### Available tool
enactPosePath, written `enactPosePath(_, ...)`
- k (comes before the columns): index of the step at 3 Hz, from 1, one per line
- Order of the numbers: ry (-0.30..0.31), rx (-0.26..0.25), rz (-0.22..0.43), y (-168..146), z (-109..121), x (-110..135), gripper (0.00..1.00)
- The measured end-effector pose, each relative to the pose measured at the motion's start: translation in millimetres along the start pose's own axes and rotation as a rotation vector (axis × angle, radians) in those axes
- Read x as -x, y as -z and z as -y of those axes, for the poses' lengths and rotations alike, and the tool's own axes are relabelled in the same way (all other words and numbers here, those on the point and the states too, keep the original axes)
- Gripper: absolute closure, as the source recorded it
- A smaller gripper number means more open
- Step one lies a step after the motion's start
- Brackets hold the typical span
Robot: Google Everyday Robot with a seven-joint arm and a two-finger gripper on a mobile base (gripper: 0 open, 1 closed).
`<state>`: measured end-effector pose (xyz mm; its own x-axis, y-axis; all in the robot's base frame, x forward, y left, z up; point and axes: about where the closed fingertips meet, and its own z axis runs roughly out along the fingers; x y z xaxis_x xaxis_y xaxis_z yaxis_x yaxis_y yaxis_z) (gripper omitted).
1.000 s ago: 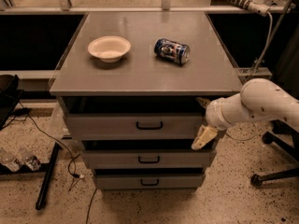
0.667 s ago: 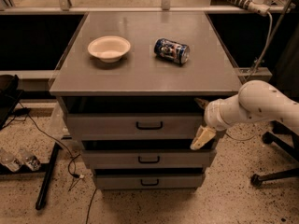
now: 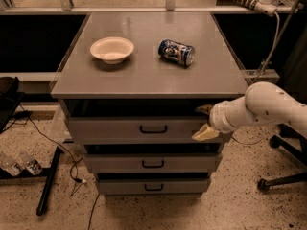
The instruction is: Open top drawer
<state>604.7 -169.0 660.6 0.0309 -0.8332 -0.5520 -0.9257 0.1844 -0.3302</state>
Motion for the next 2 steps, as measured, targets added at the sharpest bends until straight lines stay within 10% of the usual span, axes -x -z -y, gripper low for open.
enactPosePath(2,0.001,0.022,0.077,39.2,-27.6,20.4,0.89)
